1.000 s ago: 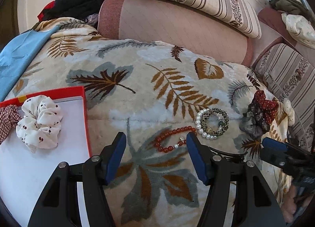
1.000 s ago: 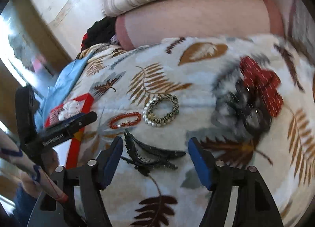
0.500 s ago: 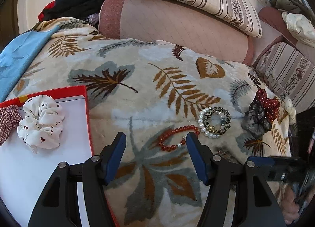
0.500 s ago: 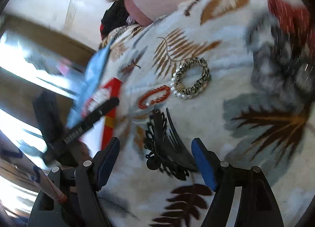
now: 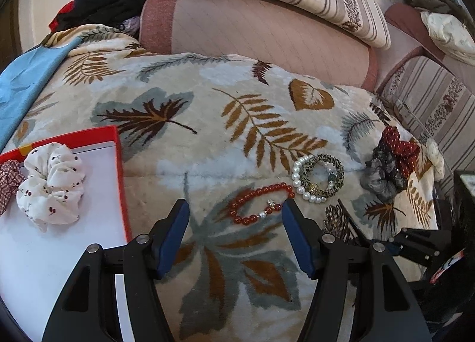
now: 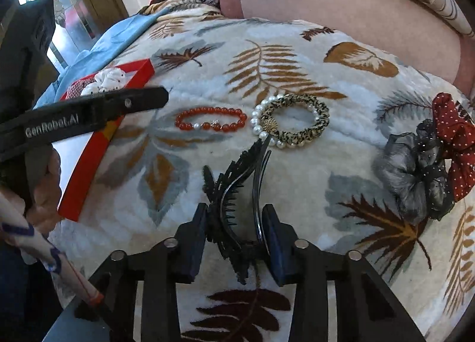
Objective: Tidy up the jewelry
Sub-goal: 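Lift the black claw clip with the right gripper, then grasp the red-bead bracelet with left gripper while right gripper holds the claw clip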
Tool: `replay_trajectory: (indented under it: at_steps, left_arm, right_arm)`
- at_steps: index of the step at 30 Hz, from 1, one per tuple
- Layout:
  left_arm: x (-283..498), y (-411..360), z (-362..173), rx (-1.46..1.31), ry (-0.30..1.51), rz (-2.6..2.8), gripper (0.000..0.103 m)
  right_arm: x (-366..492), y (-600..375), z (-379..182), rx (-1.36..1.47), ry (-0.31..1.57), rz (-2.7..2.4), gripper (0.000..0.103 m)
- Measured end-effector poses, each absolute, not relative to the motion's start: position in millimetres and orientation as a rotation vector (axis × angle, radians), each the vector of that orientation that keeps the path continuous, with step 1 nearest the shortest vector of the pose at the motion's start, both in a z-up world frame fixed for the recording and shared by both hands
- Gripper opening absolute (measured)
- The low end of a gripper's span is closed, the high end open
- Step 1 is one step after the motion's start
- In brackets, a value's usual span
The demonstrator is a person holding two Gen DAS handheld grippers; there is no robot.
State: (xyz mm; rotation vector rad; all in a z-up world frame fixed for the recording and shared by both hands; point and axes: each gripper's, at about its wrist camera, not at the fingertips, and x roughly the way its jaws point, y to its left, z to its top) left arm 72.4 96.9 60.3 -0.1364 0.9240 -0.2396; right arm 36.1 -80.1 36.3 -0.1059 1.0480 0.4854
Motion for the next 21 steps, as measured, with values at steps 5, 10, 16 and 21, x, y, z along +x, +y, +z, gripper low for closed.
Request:
replay_trajectory:
  at_steps: [5, 10, 16, 21]
  left_arm:
    - [70, 84, 55, -0.083, 0.941, -0.267, 0.064]
    - [67, 44, 48, 0.089, 0.952, -0.3, 0.048]
    - [88, 12, 30, 0.25, 1.013, -0.311, 0.029]
    - [110, -1, 18, 0.318, 1.05, -0.309, 0.027]
  right_arm:
    - [39, -108, 56, 0.043, 1.007, 0.443, 0.035]
    - [40, -153, 77, 0.269, 0.93, 0.417, 0.035]
    - [38, -170, 86, 0.36, 0.9, 0.413, 0.035]
    - [38, -176, 89, 0.403, 0.889, 0.424, 0.035]
